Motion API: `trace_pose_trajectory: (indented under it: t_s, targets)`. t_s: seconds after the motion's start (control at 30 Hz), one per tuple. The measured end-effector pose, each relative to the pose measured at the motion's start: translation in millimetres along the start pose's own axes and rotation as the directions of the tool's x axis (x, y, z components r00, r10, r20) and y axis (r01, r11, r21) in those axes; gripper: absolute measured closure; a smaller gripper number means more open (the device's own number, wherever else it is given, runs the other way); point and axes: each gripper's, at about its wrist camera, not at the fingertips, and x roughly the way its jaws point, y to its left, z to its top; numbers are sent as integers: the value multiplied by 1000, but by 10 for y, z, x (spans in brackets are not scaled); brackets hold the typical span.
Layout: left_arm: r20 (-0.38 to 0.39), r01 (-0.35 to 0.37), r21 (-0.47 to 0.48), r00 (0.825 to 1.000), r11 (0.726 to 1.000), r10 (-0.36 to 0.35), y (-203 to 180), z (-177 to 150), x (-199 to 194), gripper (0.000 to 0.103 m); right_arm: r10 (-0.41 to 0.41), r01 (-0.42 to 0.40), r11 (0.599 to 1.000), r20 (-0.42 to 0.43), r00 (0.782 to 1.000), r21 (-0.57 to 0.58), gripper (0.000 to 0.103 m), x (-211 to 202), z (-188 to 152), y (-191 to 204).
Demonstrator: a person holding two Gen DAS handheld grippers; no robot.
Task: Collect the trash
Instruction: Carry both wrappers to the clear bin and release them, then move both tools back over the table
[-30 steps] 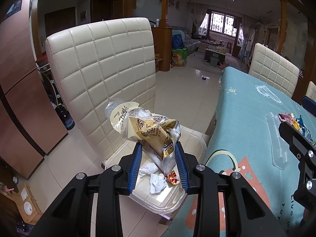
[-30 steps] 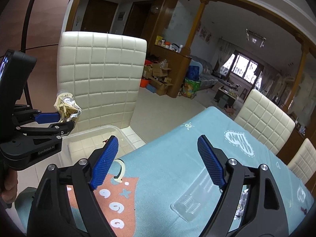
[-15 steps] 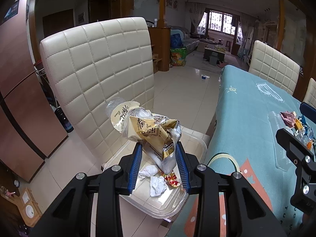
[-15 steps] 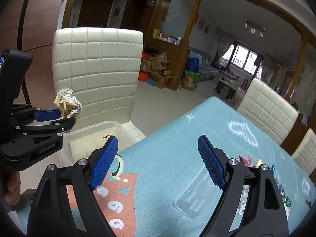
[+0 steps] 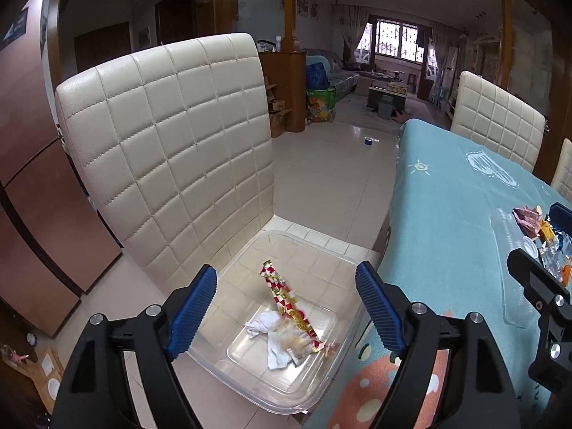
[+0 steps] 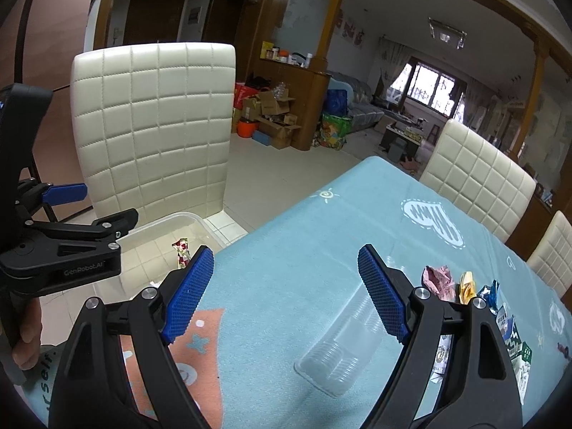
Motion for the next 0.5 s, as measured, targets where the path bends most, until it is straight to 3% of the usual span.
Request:
trace_pose_trajectory:
  t_s: [0.5]
  targets:
    - [23, 34, 34, 999, 999, -35, -174, -5, -401, 25, -15, 14, 997, 4, 1000, 82, 21, -360, -134, -231]
